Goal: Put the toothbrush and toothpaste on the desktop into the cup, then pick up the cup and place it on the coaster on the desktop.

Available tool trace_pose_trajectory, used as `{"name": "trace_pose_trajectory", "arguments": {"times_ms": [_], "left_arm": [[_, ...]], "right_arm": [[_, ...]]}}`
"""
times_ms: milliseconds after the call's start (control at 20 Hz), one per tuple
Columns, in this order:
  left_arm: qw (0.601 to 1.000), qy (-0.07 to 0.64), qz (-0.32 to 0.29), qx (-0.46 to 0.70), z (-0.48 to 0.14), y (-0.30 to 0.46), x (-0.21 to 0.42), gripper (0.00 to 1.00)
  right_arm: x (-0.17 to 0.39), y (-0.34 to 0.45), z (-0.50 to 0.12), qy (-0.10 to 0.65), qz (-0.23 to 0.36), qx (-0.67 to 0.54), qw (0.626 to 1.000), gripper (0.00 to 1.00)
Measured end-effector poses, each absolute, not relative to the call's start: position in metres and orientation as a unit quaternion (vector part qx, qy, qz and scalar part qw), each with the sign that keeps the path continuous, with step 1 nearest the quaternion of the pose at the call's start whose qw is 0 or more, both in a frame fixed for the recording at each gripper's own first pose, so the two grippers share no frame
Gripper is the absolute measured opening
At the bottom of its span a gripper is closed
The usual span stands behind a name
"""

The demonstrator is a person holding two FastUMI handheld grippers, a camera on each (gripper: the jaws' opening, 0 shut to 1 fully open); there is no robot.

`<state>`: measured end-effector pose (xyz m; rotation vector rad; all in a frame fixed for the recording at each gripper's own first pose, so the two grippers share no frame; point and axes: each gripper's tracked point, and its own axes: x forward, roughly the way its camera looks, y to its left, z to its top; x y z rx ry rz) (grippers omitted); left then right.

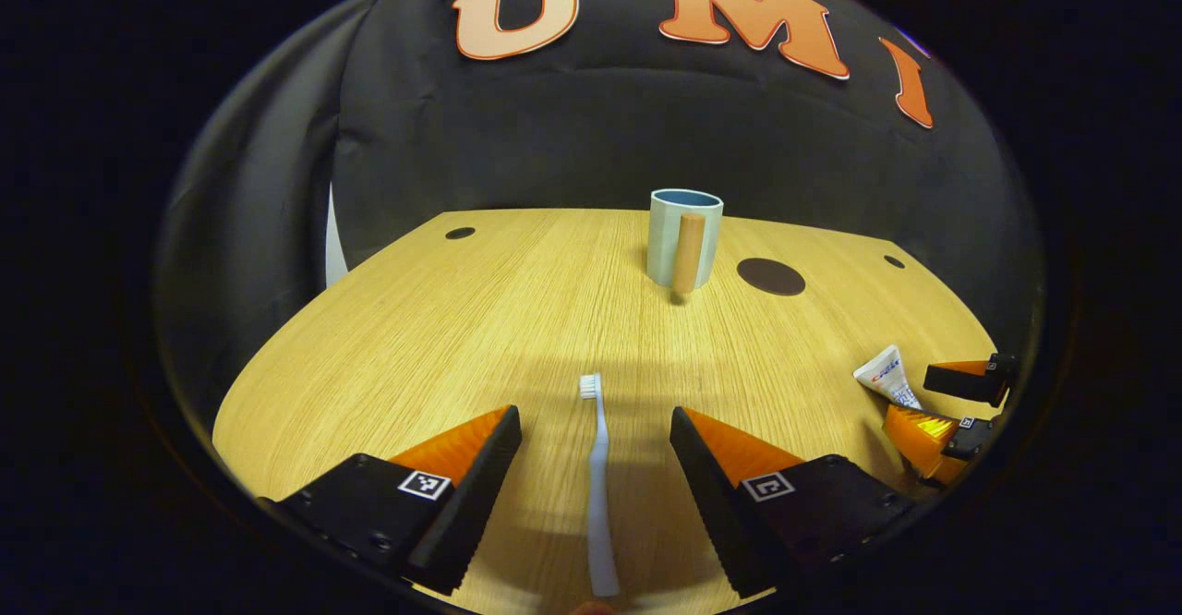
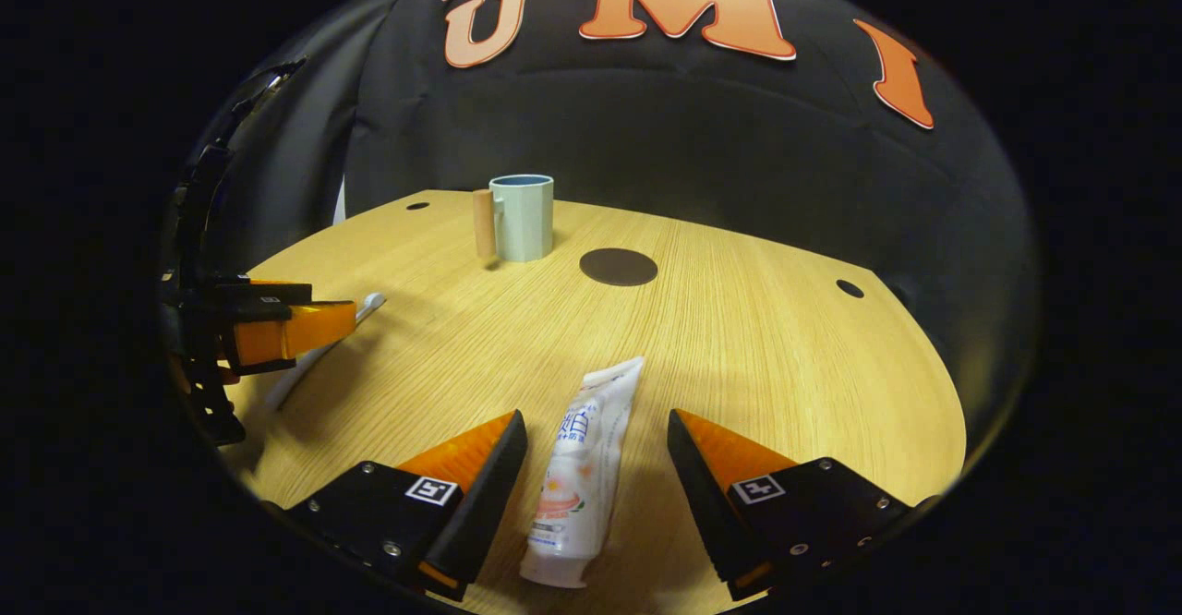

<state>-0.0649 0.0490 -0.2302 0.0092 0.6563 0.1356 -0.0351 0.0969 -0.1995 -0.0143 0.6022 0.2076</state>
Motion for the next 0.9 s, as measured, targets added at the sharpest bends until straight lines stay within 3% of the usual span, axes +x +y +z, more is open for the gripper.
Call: {"name": "trace_pose_trajectory", "arguments": {"times_ms": [150,200,250,350,400,450,500,550,600,650,700,850,900], "left_arm": [[0.938,0.340,0.066,0.011,-0.243,0.041,-0.075,0.99],[0.935,0.348,0.069,0.014,-0.246,0.041,-0.077,0.98],[0.929,0.363,0.077,0.013,-0.251,0.041,-0.082,0.99],[0.930,0.359,0.082,0.009,-0.252,0.038,-0.078,0.96],[0.928,0.364,0.081,0.012,-0.251,0.037,-0.080,0.84],[0.928,0.364,0.079,0.011,-0.249,0.032,-0.078,0.79],[0.927,0.367,0.075,0.009,-0.249,0.029,-0.077,0.74],[0.927,0.367,0.072,0.006,-0.247,0.028,-0.079,0.67],[0.928,0.366,0.070,0.004,-0.250,0.026,-0.076,0.45],[0.927,0.369,0.071,0.002,-0.253,0.026,-0.076,0.43],[0.927,0.368,0.071,0.001,-0.251,0.025,-0.074,0.23],[0.927,0.366,0.078,0.001,-0.251,0.026,-0.076,0.14],[0.928,0.365,0.076,0.001,-0.252,0.028,-0.075,0.07]], "right_arm": [[-0.039,0.101,-0.208,0.312,0.105,0.001,0.944,0.86],[-0.039,0.102,-0.207,0.311,0.105,0.009,0.944,0.79],[-0.039,0.104,-0.208,0.316,0.106,0.015,0.943,0.81],[-0.040,0.107,-0.208,0.323,0.112,0.027,0.940,0.75],[-0.039,0.106,-0.208,0.322,0.108,0.028,0.940,0.61],[-0.038,0.104,-0.209,0.325,0.108,0.031,0.939,0.61],[-0.039,0.102,-0.206,0.326,0.107,0.037,0.939,0.49],[-0.036,0.101,-0.208,0.328,0.104,0.040,0.938,0.46],[-0.036,0.100,-0.208,0.330,0.100,0.047,0.938,0.37],[-0.034,0.102,-0.207,0.331,0.109,0.056,0.936,0.28],[-0.034,0.102,-0.207,0.331,0.113,0.067,0.935,0.21],[-0.033,0.101,-0.206,0.333,0.117,0.092,0.931,0.15],[-0.032,0.097,-0.205,0.329,0.112,0.093,0.933,0.15]]}}
